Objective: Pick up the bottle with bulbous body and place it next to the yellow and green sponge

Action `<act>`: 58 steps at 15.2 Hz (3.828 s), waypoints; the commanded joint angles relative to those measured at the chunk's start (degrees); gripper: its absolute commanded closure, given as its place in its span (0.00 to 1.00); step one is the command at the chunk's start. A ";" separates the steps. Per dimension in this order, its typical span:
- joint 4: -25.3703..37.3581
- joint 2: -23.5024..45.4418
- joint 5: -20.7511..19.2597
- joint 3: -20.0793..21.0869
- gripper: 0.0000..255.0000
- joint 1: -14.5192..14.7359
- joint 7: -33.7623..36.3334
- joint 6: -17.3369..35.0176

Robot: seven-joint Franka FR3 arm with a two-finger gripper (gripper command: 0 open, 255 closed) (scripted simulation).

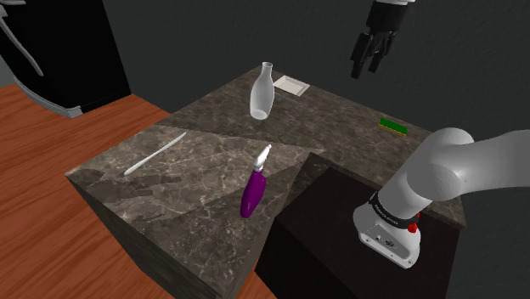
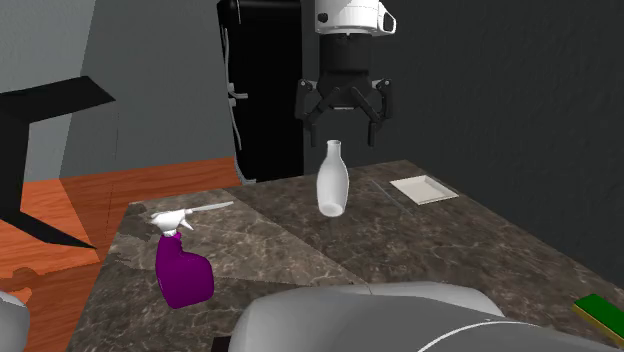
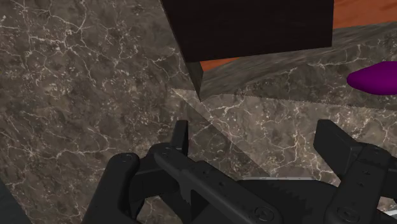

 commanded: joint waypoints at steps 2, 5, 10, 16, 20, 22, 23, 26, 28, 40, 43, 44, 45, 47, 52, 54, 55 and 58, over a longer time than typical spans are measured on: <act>0.08 1.64 -0.09 -0.17 0.00 -0.01 -0.14 1.89; 0.82 6.83 -0.31 -0.65 0.00 -0.03 -0.58 7.35; 3.63 16.15 -0.44 -1.43 0.00 -0.01 -1.32 15.53; 9.54 27.97 -0.13 -2.27 0.00 0.05 -2.33 23.46; 14.96 36.05 0.38 -2.74 0.00 0.06 -3.10 27.44; 18.12 40.13 0.72 -2.94 0.00 0.04 -3.50 29.01; 19.82 42.18 0.91 -3.02 0.00 0.02 -3.71 29.69; 25.39 48.39 1.55 -3.22 0.00 -0.12 -4.33 31.31; 29.53 52.59 2.00 -3.29 0.00 -0.27 -4.73 32.01; 32.76 60.53 2.87 -3.23 0.00 -0.60 -5.39 37.62; 32.76 60.53 2.87 -3.23 0.00 -0.60 -5.39 37.62; 32.76 60.53 2.87 -3.23 0.00 -0.60 -5.39 37.62; 32.76 60.53 2.87 -3.23 0.00 -0.60 -5.39 37.62; 32.77 60.53 2.87 -3.23 1.00 -0.60 -5.39 37.61; 32.76 60.53 2.87 -3.23 1.00 -0.60 -5.39 37.61; 32.77 60.53 2.87 -3.23 1.00 -0.60 -5.39 37.61; 32.76 60.53 2.87 -3.23 1.00 -0.60 -5.39 37.61; 33.70 60.07 2.82 -3.25 1.00 -0.59 -5.35 36.22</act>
